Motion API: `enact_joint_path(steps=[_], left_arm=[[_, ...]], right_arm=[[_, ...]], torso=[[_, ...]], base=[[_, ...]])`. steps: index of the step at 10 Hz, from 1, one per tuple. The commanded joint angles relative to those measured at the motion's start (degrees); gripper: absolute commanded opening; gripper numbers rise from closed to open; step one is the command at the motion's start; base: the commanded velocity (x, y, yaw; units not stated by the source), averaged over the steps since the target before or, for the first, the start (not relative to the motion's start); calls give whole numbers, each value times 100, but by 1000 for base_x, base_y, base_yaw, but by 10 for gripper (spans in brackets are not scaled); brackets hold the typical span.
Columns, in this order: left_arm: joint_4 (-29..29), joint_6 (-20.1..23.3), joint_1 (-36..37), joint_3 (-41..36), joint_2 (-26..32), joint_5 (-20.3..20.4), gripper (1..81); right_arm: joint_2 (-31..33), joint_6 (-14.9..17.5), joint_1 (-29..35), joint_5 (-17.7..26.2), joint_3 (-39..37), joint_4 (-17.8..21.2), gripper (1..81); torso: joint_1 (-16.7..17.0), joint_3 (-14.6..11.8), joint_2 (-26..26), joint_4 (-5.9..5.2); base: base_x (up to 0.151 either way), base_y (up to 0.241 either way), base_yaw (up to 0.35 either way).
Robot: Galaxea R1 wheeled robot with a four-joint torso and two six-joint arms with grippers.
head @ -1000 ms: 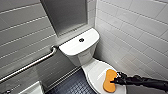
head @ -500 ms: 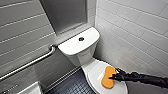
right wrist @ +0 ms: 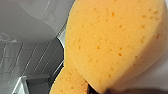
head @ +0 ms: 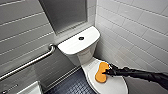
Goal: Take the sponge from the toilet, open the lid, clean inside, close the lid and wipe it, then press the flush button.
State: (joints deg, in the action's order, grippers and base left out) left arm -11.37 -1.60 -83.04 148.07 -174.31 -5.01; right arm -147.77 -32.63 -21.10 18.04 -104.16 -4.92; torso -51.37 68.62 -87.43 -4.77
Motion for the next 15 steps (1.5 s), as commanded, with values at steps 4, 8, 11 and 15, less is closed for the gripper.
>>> enact_joint_path(steps=[4, 8, 11, 15], left_arm=[[-14, 1, -208, -50, -34, -527, 811], [-23, 10, -217, -41, -69, -527, 811], [-23, 10, -217, -41, -87, -527, 811], [-40, 10, -217, -58, -87, -527, 811]], right_arm=[[-589, -1270, 919, 121, -1615, 79, 10], [-116, -1649, 357, -538, -1247, 88, 10], [702, -1720, -171, -1083, -377, 150, 10], [1676, -1720, -882, -1715, 316, 299, 10]], torso=[[-2, 5, 0, 0], [-2, 5, 0, 0], [-2, 5, 0, 0], [-2, 5, 0, 0]], base=[[0, 0, 0], [0, 0, 0], [0, 0, 0], [0, 0, 0]])
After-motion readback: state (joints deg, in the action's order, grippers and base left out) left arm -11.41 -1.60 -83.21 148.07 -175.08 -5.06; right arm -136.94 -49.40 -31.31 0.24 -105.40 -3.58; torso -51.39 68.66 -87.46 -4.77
